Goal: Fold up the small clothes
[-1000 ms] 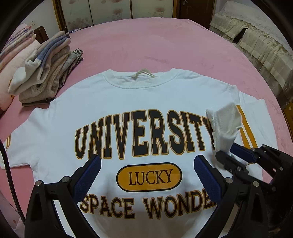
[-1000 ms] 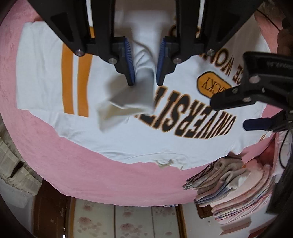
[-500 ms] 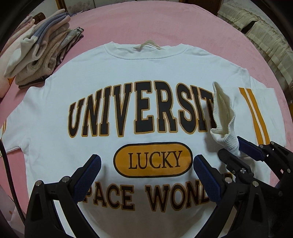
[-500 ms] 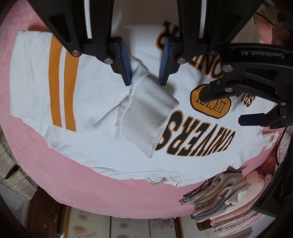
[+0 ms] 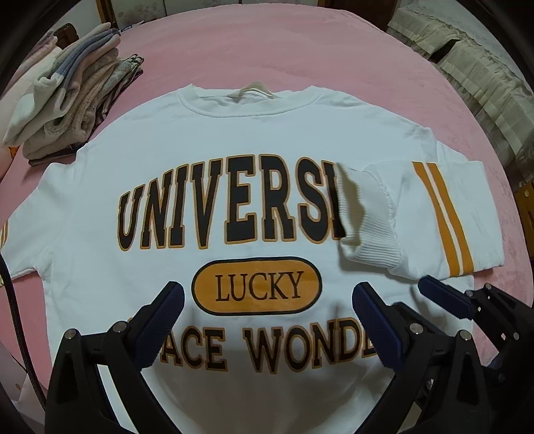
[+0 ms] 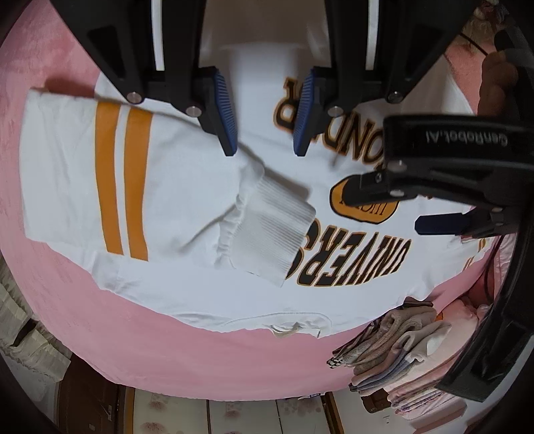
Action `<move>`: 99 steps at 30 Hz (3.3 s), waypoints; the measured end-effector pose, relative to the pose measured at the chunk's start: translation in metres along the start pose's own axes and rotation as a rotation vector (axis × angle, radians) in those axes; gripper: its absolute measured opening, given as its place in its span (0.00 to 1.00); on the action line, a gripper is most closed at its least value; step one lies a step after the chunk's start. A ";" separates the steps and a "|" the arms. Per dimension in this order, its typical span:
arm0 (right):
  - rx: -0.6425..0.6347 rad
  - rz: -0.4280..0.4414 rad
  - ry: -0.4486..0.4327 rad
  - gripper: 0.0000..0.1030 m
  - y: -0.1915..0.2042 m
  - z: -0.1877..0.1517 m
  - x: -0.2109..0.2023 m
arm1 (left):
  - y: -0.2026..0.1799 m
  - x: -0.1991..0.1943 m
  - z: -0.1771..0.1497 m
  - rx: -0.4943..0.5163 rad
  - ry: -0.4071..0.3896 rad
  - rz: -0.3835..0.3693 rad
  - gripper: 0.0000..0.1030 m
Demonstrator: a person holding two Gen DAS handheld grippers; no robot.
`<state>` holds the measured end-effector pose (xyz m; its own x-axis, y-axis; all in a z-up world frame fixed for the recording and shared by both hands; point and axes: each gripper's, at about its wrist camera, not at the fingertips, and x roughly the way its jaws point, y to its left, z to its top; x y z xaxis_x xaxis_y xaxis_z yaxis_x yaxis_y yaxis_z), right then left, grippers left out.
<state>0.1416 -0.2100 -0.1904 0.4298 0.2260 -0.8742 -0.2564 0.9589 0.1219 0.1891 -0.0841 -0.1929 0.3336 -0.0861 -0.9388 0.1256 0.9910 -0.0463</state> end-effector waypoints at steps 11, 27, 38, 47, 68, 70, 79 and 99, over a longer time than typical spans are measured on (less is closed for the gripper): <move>0.089 0.009 -0.013 0.34 -0.024 -0.027 -0.029 | -0.013 0.009 0.002 -0.004 0.040 -0.067 0.97; 0.224 -0.022 -0.050 0.34 -0.076 -0.047 -0.049 | -0.045 0.045 0.030 -0.106 0.094 -0.316 0.73; 0.330 -0.043 -0.066 0.34 -0.117 -0.058 -0.054 | -0.044 0.032 0.042 -0.104 -0.017 -0.269 0.11; 0.384 -0.131 -0.104 0.34 -0.152 -0.065 -0.070 | -0.080 -0.055 0.062 0.064 -0.280 -0.148 0.10; 0.305 -0.161 -0.061 0.34 -0.140 -0.041 -0.038 | 0.105 -0.033 0.081 -0.197 -0.302 0.023 0.04; 0.296 -0.161 -0.062 0.34 -0.132 -0.039 -0.037 | 0.110 -0.021 0.073 -0.210 -0.246 -0.043 0.05; 0.253 -0.187 -0.053 0.34 -0.120 -0.042 -0.038 | 0.093 0.027 0.040 -0.197 -0.031 -0.266 0.33; 0.226 -0.172 -0.053 0.34 -0.105 -0.045 -0.039 | 0.132 0.069 0.007 -0.456 0.046 -0.528 0.34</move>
<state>0.1122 -0.3275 -0.1902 0.4968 0.0602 -0.8658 0.0206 0.9965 0.0811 0.2355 0.0401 -0.2613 0.2950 -0.5738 -0.7640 -0.1479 0.7625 -0.6298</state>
